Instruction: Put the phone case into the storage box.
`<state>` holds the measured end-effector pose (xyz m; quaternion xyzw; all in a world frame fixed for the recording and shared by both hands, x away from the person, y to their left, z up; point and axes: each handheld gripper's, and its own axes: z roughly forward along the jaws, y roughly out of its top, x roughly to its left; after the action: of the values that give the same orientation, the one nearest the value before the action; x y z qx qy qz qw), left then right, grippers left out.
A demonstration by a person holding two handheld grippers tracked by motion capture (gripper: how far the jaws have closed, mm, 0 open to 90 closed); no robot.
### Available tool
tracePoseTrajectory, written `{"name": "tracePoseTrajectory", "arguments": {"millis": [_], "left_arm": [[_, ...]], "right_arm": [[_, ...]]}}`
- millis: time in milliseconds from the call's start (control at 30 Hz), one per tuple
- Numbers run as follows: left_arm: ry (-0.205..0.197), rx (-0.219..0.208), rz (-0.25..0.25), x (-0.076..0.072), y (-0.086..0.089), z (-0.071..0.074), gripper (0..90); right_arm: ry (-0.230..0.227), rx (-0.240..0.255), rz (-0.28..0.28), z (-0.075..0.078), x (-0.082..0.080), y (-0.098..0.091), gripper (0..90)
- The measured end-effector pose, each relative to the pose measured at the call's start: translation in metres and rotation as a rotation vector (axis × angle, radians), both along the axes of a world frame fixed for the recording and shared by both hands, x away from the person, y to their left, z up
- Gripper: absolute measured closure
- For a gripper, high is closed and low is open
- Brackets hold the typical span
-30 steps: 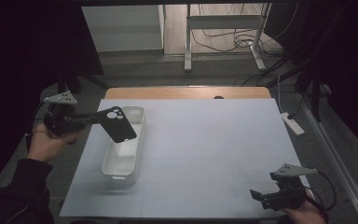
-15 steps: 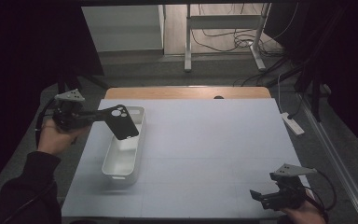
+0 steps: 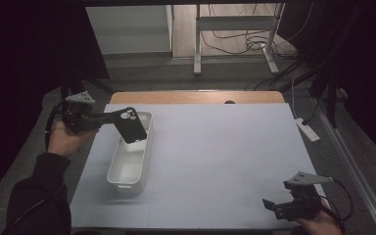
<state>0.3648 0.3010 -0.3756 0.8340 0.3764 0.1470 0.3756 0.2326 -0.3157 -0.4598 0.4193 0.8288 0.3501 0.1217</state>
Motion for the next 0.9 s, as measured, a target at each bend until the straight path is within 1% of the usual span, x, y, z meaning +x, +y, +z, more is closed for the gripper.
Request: {"name": "tracePoseTrajectory", "arguments": {"millis": [167,367,467,600,800,900], "left_arm": [[-0.001,0.01,-0.002,0.007,-0.002,-0.004,81.8],[0.002,0.018,0.004,0.02,-0.004,-0.01,81.8],[0.002,0.017,0.003,0.023,-0.005,-0.012,81.8],[-0.002,0.036,0.004,0.031,-0.005,-0.016,81.8],[-0.004,0.04,0.01,0.039,-0.006,-0.02,81.8],[0.001,0.042,0.013,0.046,-0.007,-0.023,81.8]], "right_arm": [[0.001,0.001,-0.003,0.0,0.0,0.0,0.0],[0.0,0.001,-0.001,0.0,0.0,0.0,0.0],[0.0,0.002,-0.001,0.0,0.0,-0.001,0.0],[0.0,0.004,-0.001,0.0,0.0,-0.001,0.0],[0.0,0.002,0.003,0.0,0.0,-0.001,0.0],[0.001,0.003,0.002,0.0,0.0,-0.001,0.0]]}}
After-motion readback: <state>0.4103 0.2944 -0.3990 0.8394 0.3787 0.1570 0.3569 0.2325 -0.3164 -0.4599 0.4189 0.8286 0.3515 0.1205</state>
